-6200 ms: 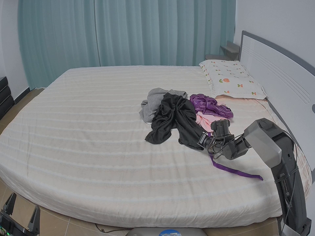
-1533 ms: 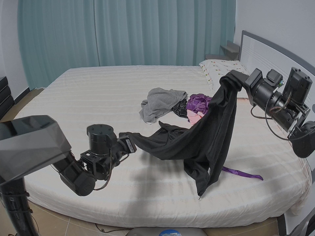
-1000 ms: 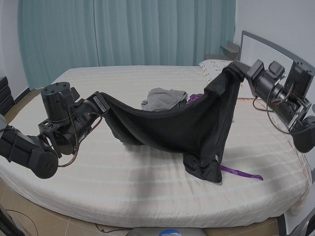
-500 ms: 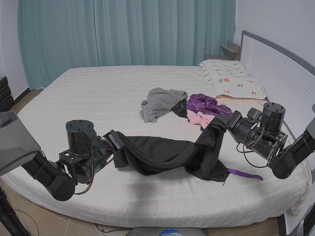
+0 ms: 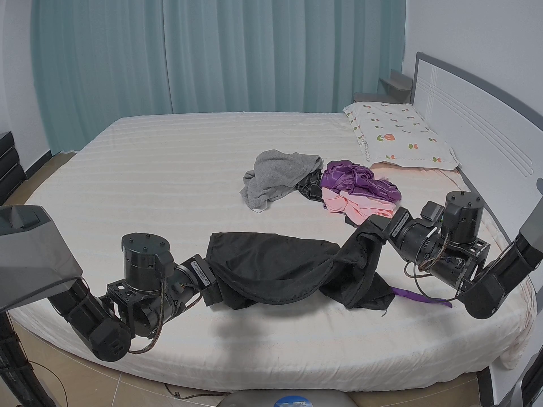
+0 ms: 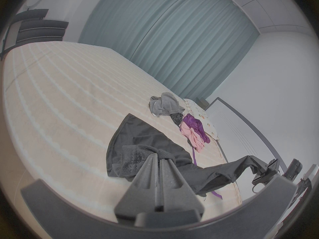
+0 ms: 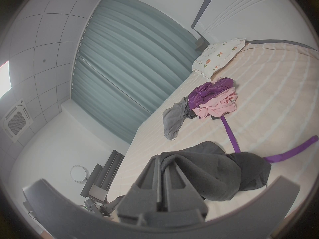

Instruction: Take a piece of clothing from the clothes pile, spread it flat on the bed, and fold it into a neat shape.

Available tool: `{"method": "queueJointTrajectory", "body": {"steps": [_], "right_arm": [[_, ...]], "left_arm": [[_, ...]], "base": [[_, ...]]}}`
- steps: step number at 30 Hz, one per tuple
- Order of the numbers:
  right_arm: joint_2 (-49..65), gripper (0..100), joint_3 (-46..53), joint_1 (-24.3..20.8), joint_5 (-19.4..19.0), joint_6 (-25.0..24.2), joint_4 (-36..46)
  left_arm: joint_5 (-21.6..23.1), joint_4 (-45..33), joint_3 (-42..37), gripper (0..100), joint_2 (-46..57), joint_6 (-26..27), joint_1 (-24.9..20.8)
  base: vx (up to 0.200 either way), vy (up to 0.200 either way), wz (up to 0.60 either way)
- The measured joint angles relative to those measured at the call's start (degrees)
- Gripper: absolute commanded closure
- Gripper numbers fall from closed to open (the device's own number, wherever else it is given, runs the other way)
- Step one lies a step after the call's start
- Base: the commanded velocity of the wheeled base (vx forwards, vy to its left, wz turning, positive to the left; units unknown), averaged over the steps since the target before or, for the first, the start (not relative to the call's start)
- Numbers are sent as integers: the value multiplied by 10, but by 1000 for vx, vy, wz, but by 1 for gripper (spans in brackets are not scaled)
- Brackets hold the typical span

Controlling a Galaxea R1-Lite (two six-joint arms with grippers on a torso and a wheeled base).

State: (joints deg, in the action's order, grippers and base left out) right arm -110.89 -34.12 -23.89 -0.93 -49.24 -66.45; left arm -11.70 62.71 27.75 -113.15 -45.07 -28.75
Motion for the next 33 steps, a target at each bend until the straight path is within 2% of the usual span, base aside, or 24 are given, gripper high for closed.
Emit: {"method": "queueJointTrajectory", "body": {"steps": [4, 12, 20, 29, 33], "right_arm": [[1, 100, 2, 0, 0, 0, 0], [-2, 100, 3, 1, 1, 0, 0], [-1, 100, 4, -2, 32, 28, -5], [0, 100, 10, -3, 39, 43, -39], [1, 100, 10, -2, 66, 61, -42]], "left_arm": [[0, 10, -2, 100, -1, 0, 0], [-5, 85, -6, 100, -18, 4, 3], [-4, 97, -13, 100, -23, 5, 4], [-4, 95, -12, 100, -20, 5, 7], [-4, 95, -11, 100, -14, 5, 7]], "base": [[0, 0, 0], [0, 0, 0], [0, 200, 0], [0, 200, 0], [0, 200, 0]]}}
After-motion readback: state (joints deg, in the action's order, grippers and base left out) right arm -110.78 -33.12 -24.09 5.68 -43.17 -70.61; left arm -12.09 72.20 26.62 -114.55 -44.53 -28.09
